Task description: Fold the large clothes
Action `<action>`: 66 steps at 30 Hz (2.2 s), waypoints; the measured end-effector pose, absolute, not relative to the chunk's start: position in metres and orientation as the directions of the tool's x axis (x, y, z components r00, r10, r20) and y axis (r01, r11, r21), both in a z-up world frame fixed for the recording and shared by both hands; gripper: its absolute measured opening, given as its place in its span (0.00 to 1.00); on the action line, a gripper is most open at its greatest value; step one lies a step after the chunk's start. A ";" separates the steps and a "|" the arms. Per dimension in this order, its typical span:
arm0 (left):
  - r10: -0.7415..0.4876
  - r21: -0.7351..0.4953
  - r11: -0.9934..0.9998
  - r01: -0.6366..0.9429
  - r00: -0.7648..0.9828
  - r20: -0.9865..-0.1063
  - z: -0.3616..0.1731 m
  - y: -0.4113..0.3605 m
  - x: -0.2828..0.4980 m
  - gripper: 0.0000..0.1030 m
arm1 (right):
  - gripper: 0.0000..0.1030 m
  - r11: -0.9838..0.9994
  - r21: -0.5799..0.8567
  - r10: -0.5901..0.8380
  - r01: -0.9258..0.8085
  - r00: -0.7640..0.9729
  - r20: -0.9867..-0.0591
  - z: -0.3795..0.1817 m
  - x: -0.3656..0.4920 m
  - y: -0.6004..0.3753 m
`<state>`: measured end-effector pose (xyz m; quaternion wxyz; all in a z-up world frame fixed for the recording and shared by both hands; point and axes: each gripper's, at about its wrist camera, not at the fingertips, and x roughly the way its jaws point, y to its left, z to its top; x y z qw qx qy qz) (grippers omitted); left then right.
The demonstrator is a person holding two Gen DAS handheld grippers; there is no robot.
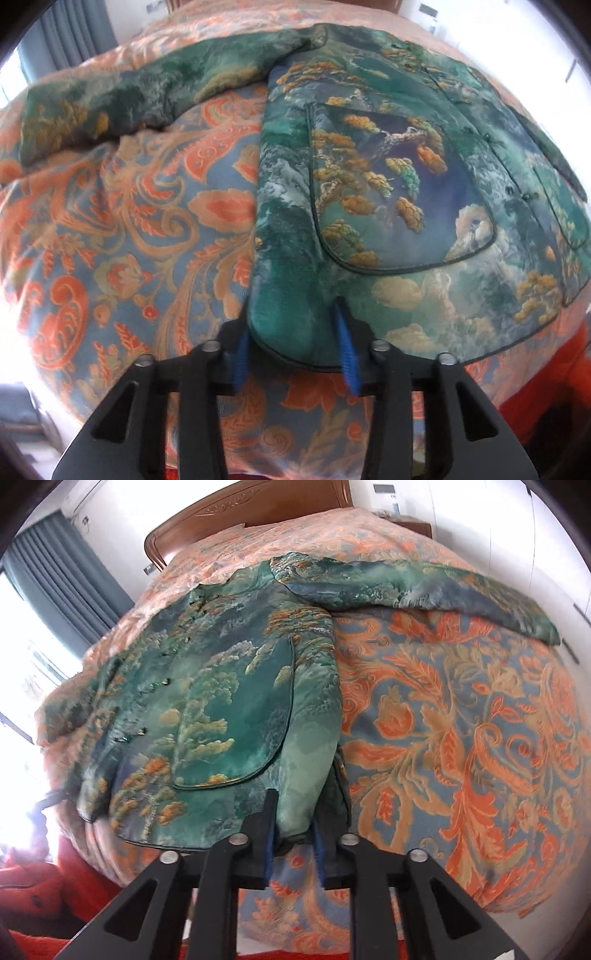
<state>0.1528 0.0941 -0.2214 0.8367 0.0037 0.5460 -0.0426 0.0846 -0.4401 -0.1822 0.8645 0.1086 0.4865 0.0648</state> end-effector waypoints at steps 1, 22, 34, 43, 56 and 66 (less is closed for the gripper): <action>-0.068 -0.041 0.996 0.075 0.407 -0.911 -0.220 0.094 0.153 0.57 | 0.29 0.969 0.248 0.213 -0.003 0.522 -0.826 -0.183 0.083 -0.440; -0.017 0.030 0.999 0.045 0.787 -0.616 -0.100 0.067 0.117 0.97 | 0.47 0.954 0.235 0.052 0.186 0.670 -0.741 -0.143 0.063 -0.486; 0.002 0.107 0.991 0.082 0.786 -0.619 -0.098 0.027 0.109 0.99 | 0.48 0.683 0.577 0.039 0.448 0.766 -0.642 -0.145 0.111 -0.650; 0.041 0.079 0.997 0.016 0.749 -0.661 -0.102 0.034 0.117 0.99 | 0.48 0.456 0.731 0.048 0.508 0.806 -0.590 -0.203 0.171 -0.721; 0.070 0.079 0.997 -0.020 0.704 -0.707 -0.115 0.031 0.135 0.99 | 0.48 0.253 0.843 -0.063 0.475 0.877 -0.476 -0.246 0.206 -0.762; 0.028 0.038 0.999 -0.003 0.712 -0.701 -0.120 0.035 0.132 0.99 | 0.13 0.593 0.674 -0.151 0.441 0.883 -0.445 -0.127 0.235 -0.708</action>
